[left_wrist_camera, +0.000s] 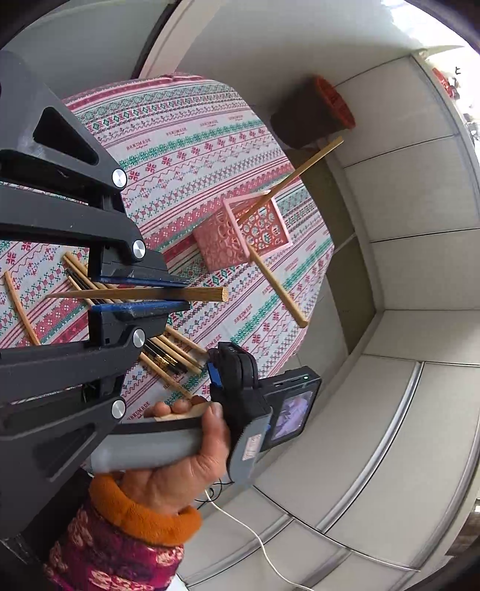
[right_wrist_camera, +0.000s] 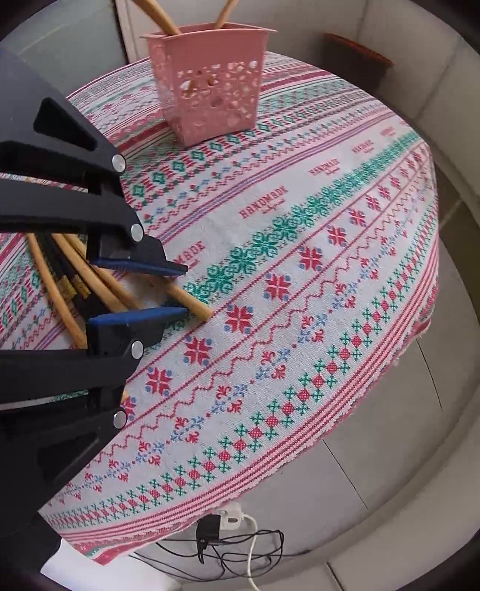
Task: Organize utensils
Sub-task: 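Grasp a chopstick from the pile with the left tool while the right tool grasps another, then lift both held chopsticks upright and carry them over the pink basket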
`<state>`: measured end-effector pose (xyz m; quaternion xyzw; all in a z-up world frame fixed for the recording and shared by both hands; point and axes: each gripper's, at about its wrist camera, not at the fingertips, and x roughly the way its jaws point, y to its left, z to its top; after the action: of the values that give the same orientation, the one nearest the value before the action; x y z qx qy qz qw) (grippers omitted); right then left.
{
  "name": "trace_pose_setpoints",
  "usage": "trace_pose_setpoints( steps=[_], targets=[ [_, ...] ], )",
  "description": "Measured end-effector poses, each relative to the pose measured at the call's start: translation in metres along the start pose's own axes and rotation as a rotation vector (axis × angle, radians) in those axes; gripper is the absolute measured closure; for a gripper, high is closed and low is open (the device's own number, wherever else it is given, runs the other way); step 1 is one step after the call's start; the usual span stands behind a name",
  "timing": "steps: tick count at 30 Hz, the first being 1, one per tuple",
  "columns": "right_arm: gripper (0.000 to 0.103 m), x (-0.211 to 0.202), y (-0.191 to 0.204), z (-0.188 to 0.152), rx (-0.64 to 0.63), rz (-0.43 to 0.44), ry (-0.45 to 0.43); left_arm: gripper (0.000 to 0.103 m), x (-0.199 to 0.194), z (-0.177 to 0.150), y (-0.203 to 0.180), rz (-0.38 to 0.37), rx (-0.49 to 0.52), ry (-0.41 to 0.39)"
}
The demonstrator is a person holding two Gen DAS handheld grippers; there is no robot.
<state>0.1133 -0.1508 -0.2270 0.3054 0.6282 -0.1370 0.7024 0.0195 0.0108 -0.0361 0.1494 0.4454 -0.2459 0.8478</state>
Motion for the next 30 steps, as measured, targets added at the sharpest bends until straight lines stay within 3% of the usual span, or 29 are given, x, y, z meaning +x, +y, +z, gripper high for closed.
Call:
trace_pose_setpoints(
  steps=[7,13,17,30],
  targets=[
    [0.091,-0.029,-0.019,0.001,0.029,0.131,-0.034,0.097,-0.025,0.004,0.007,0.002,-0.028,-0.062],
    [0.092,-0.106,-0.022,-0.017,-0.084,0.222,-0.179,0.097,-0.052,0.01,0.014,0.017,-0.057,-0.142],
    [0.092,-0.15,-0.023,-0.031,-0.18,0.236,-0.272,0.097,-0.07,0.013,0.019,0.02,-0.081,-0.2],
    [0.096,-0.287,-0.032,-0.06,-0.299,0.289,-0.615,0.097,-0.114,0.02,0.044,0.043,-0.19,-0.33]
  ],
)
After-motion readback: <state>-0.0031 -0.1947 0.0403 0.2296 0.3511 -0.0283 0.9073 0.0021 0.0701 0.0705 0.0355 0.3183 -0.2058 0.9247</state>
